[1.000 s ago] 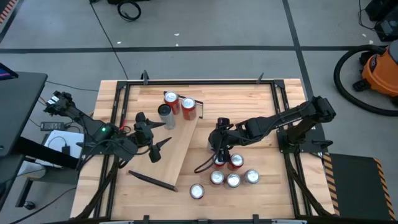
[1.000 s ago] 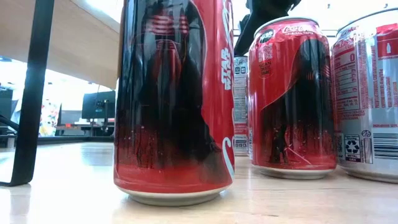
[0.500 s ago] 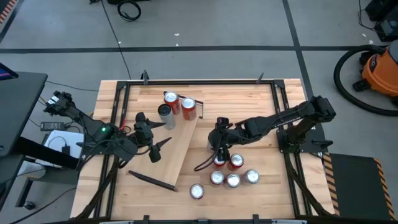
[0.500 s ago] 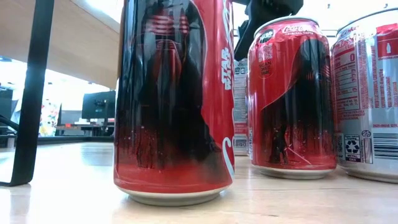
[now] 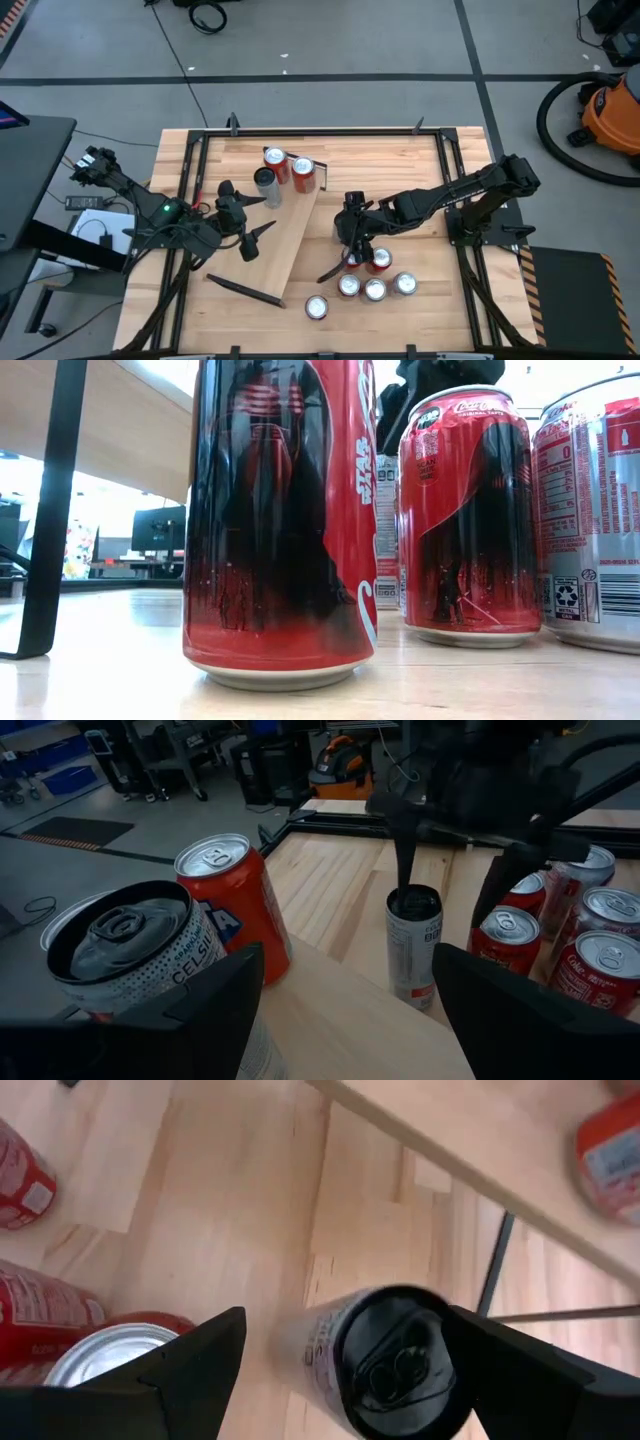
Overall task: Place canned beverage on shelf
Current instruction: Put the white soda can on the shelf
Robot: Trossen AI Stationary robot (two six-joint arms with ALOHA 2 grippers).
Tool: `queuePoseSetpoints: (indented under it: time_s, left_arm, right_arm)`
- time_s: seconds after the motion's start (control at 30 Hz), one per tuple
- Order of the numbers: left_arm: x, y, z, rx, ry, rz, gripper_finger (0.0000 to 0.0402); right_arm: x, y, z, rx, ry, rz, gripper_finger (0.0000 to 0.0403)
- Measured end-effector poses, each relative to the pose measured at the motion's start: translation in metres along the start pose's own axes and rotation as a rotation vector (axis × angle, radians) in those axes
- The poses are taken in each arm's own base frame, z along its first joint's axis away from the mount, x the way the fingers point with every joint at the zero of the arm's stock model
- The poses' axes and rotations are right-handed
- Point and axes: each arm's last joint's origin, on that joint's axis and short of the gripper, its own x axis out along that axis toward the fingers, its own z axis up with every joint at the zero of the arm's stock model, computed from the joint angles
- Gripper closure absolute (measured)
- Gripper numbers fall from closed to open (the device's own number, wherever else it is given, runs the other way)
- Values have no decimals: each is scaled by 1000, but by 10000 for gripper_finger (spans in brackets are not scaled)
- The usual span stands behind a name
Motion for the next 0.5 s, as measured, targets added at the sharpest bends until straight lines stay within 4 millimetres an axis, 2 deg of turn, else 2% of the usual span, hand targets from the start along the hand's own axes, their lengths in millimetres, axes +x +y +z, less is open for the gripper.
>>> queuePoseSetpoints:
  time_s: [0.1, 0.2, 0.5]
  left_arm:
    - [0, 0, 0, 0, 0, 0, 100]
    - [0, 0, 0, 1, 1, 0, 100]
    - [0, 0, 0, -6, 1, 0, 100]
  right_arm:
    - [-10, 1, 5, 9, -23, -37, 56]
    - [-15, 3, 1, 27, 22, -88, 56]
    - [-8, 7, -10, 26, 58, -169, 56]
